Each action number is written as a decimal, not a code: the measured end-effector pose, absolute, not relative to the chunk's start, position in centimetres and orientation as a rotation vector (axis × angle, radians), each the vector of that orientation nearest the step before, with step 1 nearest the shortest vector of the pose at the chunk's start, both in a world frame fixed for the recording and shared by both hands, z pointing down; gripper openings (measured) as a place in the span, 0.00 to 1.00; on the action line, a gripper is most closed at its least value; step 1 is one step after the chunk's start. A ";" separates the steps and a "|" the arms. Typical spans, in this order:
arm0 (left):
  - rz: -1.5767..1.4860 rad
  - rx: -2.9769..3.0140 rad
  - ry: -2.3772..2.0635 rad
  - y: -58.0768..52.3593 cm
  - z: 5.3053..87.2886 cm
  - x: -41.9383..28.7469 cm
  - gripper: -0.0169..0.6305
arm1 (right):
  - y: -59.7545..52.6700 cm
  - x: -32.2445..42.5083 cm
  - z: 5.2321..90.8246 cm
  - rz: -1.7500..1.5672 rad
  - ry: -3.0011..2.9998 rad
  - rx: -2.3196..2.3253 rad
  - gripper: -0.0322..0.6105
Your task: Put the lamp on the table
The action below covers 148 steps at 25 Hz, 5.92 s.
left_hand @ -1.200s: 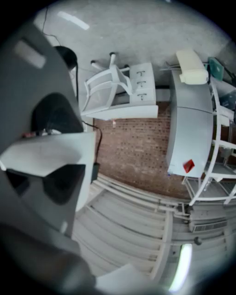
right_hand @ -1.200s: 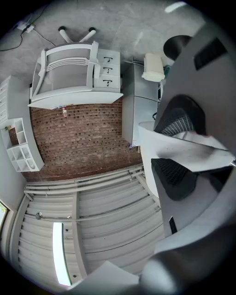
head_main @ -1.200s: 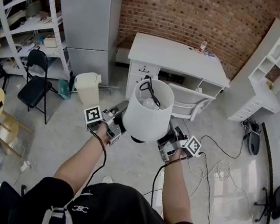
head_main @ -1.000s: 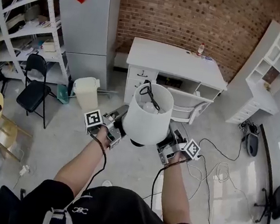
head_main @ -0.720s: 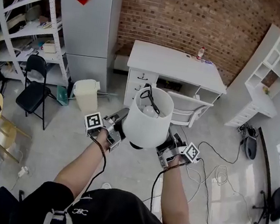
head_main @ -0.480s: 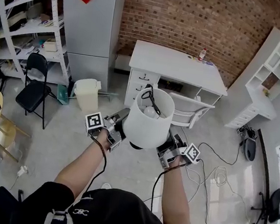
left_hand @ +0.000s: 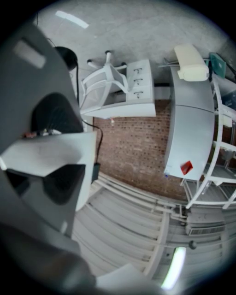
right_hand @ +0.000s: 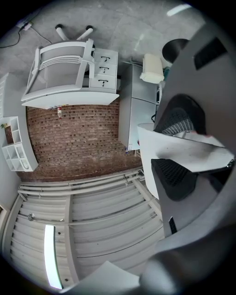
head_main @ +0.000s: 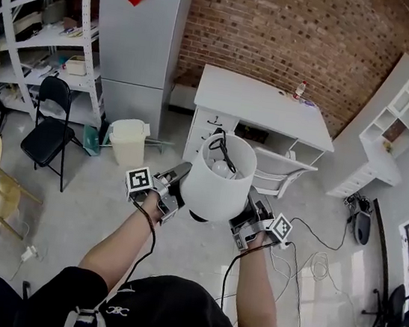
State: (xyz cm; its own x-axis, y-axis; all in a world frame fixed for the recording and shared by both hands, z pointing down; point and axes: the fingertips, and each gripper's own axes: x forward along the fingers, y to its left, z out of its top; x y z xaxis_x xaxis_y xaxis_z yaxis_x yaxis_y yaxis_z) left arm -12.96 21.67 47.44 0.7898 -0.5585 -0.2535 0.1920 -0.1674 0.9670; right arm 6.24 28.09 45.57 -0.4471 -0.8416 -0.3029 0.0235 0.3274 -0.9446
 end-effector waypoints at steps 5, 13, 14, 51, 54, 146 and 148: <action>-0.659 1.650 -0.281 20.2 47.4 -13.8 0.34 | 26.8 5.4 46.1 -1.224 1.722 -0.739 0.29; -0.635 1.644 -0.266 17.5 48.0 -14.2 0.35 | 24.1 4.7 46.6 -1.240 1.717 -0.755 0.29; -0.636 1.642 -0.268 16.8 47.9 -14.1 0.35 | 23.4 4.9 46.5 -1.242 1.718 -0.755 0.29; -0.700 1.732 -0.341 -15.8 44.0 0.4 0.35 | -11.3 19.9 44.3 -1.286 1.839 -0.544 0.29; -0.702 1.730 -0.338 -17.2 44.1 0.9 0.35 | -12.8 20.4 44.3 -1.298 1.853 -0.535 0.29; -0.593 1.672 -0.302 -87.9 56.7 7.8 0.35 | -83.5 27.1 57.4 -1.492 1.795 -0.466 0.30; -0.592 1.675 -0.295 -87.8 56.7 7.8 0.35 | -83.3 27.1 57.4 -1.493 1.791 -0.455 0.30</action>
